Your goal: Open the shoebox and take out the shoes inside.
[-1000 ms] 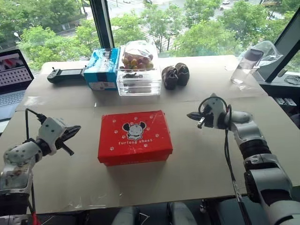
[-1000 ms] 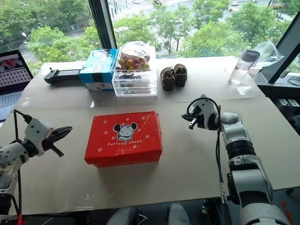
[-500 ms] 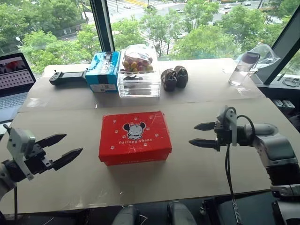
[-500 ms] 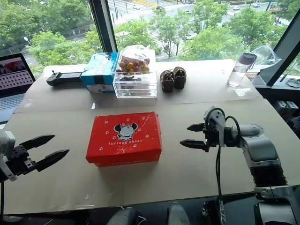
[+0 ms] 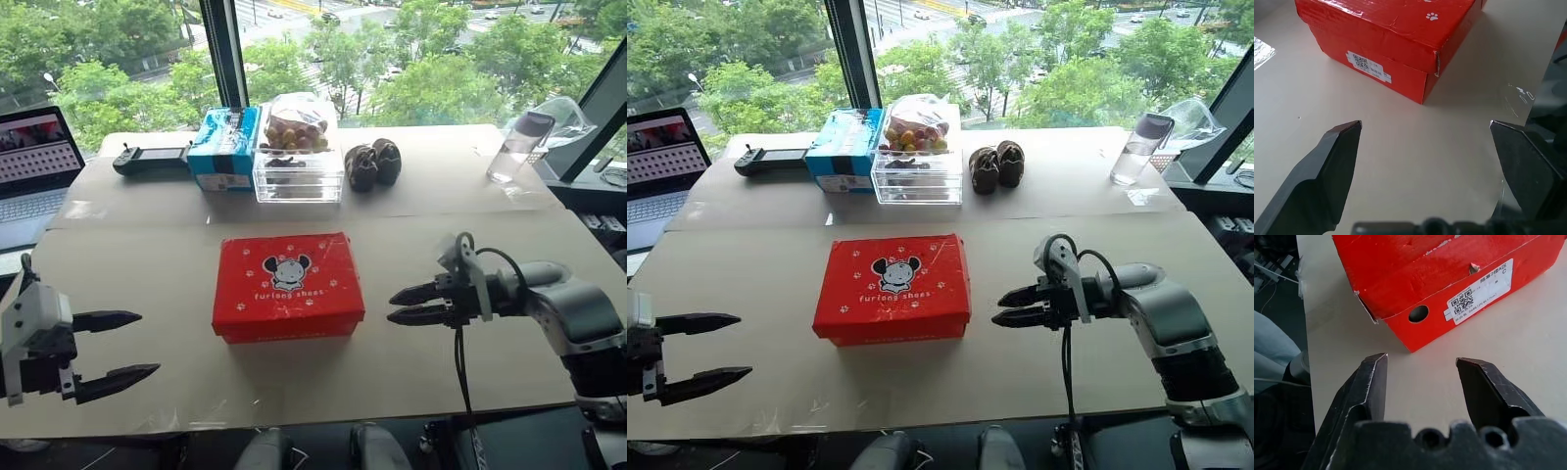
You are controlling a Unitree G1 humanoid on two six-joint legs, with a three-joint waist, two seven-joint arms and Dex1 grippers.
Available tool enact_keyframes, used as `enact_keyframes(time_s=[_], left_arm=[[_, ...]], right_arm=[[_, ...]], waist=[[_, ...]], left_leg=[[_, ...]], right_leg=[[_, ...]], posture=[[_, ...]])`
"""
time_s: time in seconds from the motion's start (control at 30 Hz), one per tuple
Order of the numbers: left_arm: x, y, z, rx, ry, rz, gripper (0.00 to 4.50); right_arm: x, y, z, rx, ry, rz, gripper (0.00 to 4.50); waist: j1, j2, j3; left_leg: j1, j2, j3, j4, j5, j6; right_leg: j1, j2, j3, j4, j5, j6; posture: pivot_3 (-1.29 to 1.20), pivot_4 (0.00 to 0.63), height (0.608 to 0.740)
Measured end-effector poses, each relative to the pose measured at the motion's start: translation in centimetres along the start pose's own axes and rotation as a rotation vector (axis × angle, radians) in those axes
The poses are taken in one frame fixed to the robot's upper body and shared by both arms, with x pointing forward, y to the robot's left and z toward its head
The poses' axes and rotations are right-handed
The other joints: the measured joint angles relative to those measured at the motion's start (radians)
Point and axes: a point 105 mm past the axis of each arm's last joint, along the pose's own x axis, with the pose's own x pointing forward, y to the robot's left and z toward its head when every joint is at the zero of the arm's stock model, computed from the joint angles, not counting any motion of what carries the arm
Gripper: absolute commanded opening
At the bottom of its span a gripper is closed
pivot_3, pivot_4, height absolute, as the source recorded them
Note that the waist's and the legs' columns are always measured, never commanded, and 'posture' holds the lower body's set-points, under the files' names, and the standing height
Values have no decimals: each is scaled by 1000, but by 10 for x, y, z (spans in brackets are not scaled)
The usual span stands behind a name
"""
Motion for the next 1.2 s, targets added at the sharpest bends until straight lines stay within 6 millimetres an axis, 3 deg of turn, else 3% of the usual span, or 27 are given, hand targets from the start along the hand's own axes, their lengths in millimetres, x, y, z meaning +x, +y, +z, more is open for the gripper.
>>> enact_keyframes(time_s=[0.1, 0.27, 0.53, 0.73, 0.9, 1.03, 1.2], left_arm=[[-2, 2, 10, 24, -8, -14, 4500], [-1, 3, 23, 32, -48, -32, 4500], [2, 1, 21, 24, -40, -58, 4500], [-1, -1, 13, -12, -49, -42, 4500], [-4, 7, 15, 1, -64, 22, 4500], [-5, 8, 15, 1, -66, 44, 4500], [-4, 9, 12, -6, -72, 64, 4500]], right_arm=[[21, -1, -7, -43, 43, 22, 83], [48, -4, -3, -115, 28, 52, 28], [48, -5, 4, -84, -68, 98, 28], [37, -5, 52, -117, -271, 123, 28], [50, -11, 90, -139, -417, 126, 28], [57, -31, 134, -93, -572, 58, 28], [61, -59, 170, -97, -682, -108, 28]], waist=[[-3, 0, 0], [-4, 0, 0], [-2, 0, 0], [-10, 0, 0], [-7, 0, 0], [-8, 0, 0], [-13, 0, 0]], left_leg=[[1, 0, 1, 0, 0, 0], [0, 0, 1, 0, 0, 0], [1, 0, 1, 0, 0, -1], [2, 3, 2, 0, -1, -2], [2, 4, 2, 0, -1, -3], [1, 4, 3, -1, -1, -4], [2, 5, 4, -2, 0, -6]], right_leg=[[0, 1, 0, 0, 0, 0], [-1, 1, 1, 0, 0, 0], [0, 1, 1, 0, 0, 0], [-1, 4, 2, 0, 1, -2], [-1, 6, 2, 0, 2, -3], [-3, 5, 3, 1, 2, -3], [-4, 6, 2, 2, 2, -5]], posture=[[0, 150, 740], [0, 150, 740], [0, 150, 740], [0, 150, 740], [0, 150, 740], [0, 150, 740], [0, 150, 740]])
